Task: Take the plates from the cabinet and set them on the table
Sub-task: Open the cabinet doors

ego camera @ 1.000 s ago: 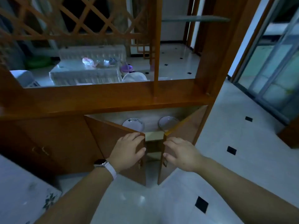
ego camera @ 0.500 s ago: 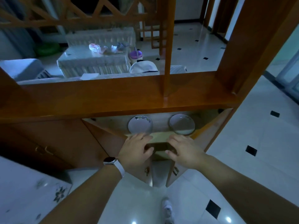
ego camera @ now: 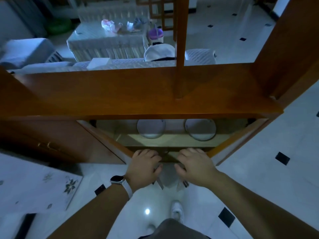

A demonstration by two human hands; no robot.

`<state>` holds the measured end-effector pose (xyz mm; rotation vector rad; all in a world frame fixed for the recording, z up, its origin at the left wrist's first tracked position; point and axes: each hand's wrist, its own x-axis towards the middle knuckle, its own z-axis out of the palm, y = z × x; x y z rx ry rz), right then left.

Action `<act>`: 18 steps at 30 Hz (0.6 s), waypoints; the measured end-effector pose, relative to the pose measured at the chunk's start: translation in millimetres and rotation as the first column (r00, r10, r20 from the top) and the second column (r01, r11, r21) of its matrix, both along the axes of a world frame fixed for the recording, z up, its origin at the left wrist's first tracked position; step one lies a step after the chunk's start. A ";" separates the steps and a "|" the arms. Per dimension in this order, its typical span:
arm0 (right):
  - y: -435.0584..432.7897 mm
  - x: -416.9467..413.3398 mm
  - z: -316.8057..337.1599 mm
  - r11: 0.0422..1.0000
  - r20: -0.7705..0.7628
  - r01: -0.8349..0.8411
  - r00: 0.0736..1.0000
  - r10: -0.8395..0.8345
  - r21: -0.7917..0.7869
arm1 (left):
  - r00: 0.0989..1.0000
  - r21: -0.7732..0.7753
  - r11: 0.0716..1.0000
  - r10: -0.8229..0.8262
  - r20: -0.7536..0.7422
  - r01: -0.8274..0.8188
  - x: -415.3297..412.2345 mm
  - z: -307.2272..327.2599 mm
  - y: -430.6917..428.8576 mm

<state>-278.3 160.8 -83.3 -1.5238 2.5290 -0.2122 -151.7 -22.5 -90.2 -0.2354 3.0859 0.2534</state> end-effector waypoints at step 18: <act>30.4 37.5 4.3 0.979 -0.035 0.105 0.994 -0.100 0.174 | 0.996 -0.025 0.996 -0.088 0.009 0.088 49.3 1.6 -3.5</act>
